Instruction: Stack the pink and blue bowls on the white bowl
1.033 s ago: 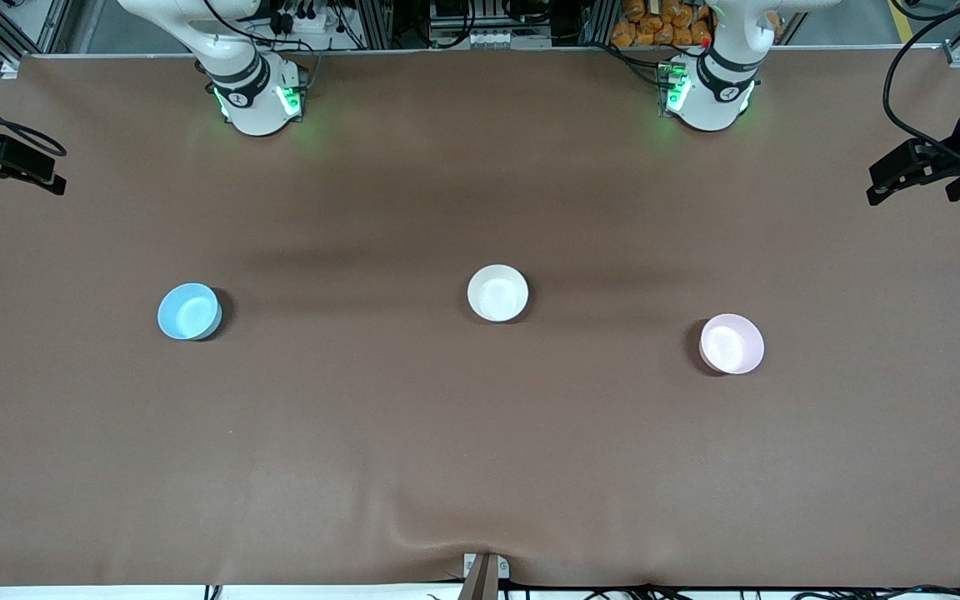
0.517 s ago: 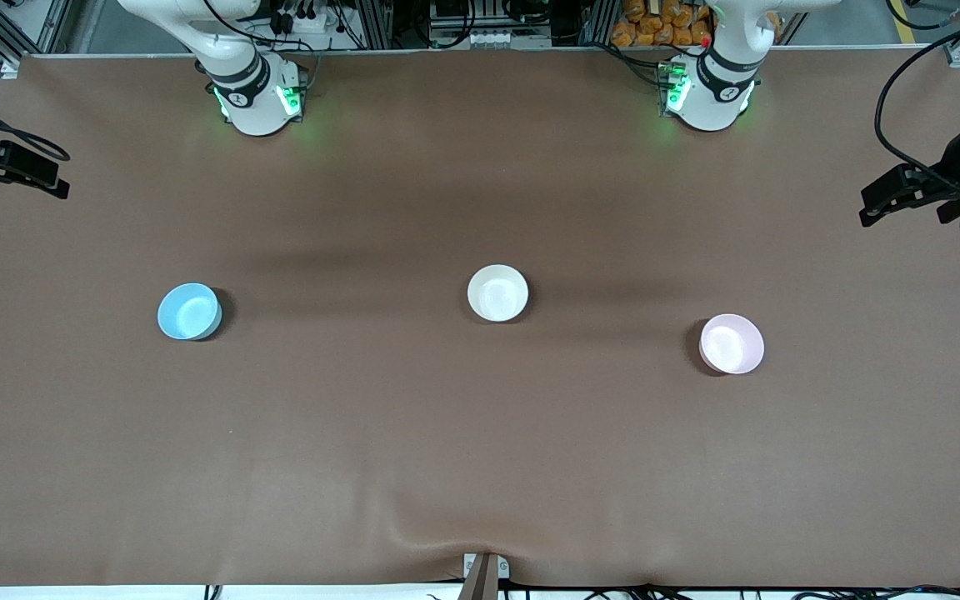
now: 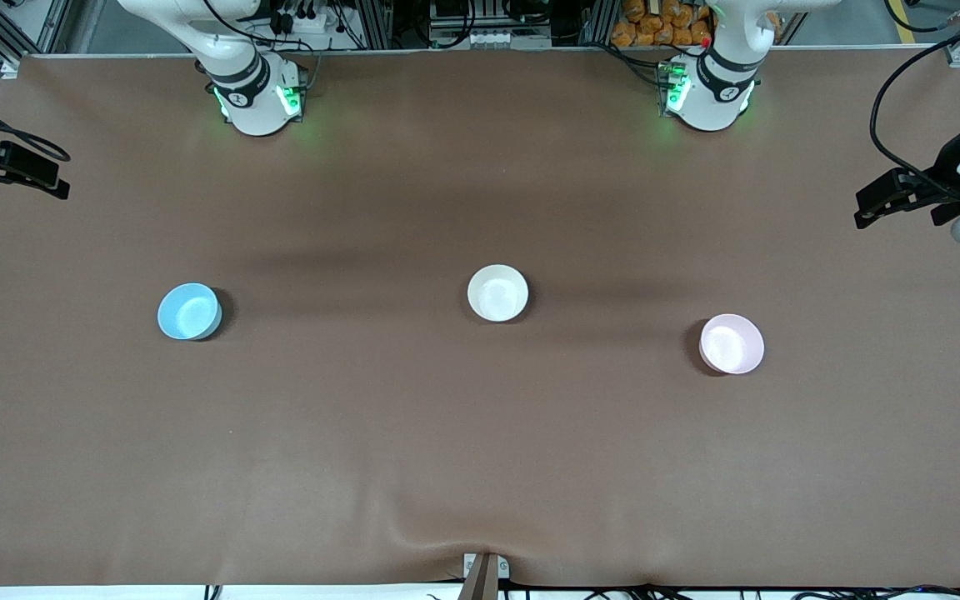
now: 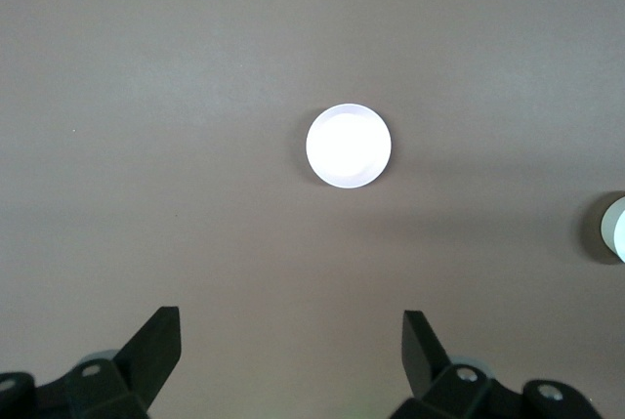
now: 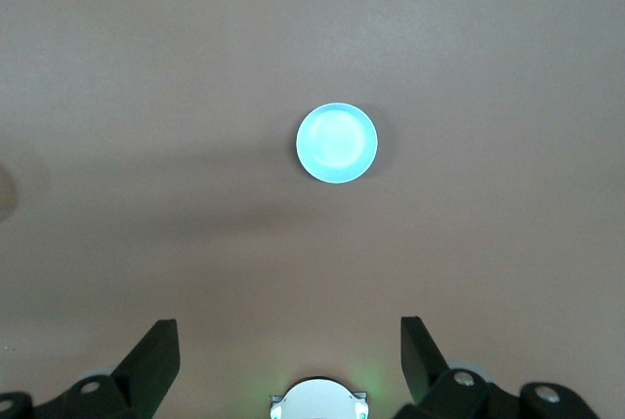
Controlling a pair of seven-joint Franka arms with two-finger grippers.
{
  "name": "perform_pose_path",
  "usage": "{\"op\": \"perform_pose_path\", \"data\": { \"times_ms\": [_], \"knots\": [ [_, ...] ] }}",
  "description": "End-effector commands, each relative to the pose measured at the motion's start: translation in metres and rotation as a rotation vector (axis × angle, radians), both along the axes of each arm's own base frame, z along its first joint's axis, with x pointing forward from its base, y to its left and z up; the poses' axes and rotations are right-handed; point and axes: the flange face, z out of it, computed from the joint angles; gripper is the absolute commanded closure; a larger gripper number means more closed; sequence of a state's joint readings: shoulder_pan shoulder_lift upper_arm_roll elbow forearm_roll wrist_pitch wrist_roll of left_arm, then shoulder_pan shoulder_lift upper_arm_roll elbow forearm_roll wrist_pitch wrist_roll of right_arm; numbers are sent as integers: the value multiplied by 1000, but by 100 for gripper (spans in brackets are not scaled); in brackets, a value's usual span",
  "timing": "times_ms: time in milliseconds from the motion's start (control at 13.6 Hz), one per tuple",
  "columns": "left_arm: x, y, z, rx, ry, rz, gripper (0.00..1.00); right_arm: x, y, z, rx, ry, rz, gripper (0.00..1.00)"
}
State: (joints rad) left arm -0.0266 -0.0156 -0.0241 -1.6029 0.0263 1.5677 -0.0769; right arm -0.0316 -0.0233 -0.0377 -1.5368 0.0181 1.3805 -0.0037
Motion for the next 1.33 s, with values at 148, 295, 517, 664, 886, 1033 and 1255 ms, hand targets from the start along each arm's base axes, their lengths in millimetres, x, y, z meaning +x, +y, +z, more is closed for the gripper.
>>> {"op": "perform_pose_path", "data": {
  "times_ms": [148, 295, 517, 664, 886, 1033, 1255],
  "knots": [
    [7, -3, -19, 4, -1, -22, 0, 2, 2, 4, -7, -5, -13, 0],
    [12, -7, -29, 0, -36, -30, 0, 2, 2, 4, -7, -5, -13, 0],
    [20, -14, -52, -3, -46, -31, 0, 2, 2, 4, -7, -6, -13, 0],
    [22, -13, -87, -4, -53, -29, 0, 2, 2, 4, -7, -8, -13, 0],
    [27, -13, -142, -9, -96, -33, 0, 4, 4, 3, -8, -6, -11, 0],
    [36, -10, -177, -11, -82, -29, 0, 4, 4, 3, -8, -6, -10, 0],
    [40, 12, -237, -15, -83, 6, 0, 4, 4, 3, -7, -6, -8, 0]
  ]
}}
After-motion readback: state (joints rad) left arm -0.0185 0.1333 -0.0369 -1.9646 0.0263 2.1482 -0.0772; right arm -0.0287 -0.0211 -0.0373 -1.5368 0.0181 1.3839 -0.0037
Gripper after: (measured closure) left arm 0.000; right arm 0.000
